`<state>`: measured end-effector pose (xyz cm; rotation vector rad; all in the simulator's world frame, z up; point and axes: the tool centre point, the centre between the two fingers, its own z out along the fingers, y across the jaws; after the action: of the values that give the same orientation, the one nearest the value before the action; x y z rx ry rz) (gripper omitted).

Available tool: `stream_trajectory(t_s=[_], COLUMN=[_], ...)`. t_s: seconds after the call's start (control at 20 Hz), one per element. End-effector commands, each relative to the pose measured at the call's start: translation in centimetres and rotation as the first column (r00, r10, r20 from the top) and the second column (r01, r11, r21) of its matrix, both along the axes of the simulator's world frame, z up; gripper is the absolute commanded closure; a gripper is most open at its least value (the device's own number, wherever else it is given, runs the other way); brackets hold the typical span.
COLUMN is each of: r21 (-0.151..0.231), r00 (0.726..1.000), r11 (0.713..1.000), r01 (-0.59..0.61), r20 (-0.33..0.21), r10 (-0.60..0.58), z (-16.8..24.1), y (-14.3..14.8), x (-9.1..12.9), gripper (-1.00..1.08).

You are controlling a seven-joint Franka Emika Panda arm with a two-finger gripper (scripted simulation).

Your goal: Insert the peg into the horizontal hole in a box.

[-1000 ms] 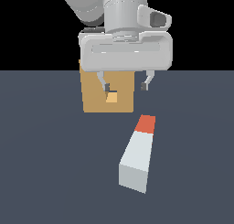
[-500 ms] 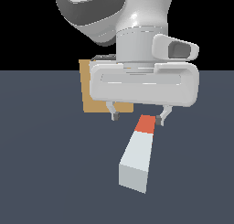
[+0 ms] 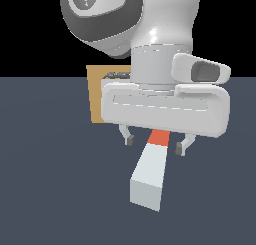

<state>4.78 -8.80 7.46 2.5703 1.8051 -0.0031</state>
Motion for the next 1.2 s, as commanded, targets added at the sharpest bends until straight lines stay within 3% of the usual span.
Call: stream_trajectory(t_s=[0.0,0.8,0.85,1.15], r21=[0.000,0.002,0.002,0.002], r00=[1.000,1.000,1.000,1.000], r11=[1.000,1.000,1.000,1.000], r01=[-0.001,0.008,0.008,0.008], r20=[0.001,0.001,0.001,0.001], r10=[0.001,-0.008,-0.008,-0.008], z=[-0.1,-5.1,-5.1,-5.1], y=[0.1,-0.1,-0.1,-0.1], x=[0.0,0.1,0.1,0.1], gripper=[-0.92,-0.92,1.08,1.08])
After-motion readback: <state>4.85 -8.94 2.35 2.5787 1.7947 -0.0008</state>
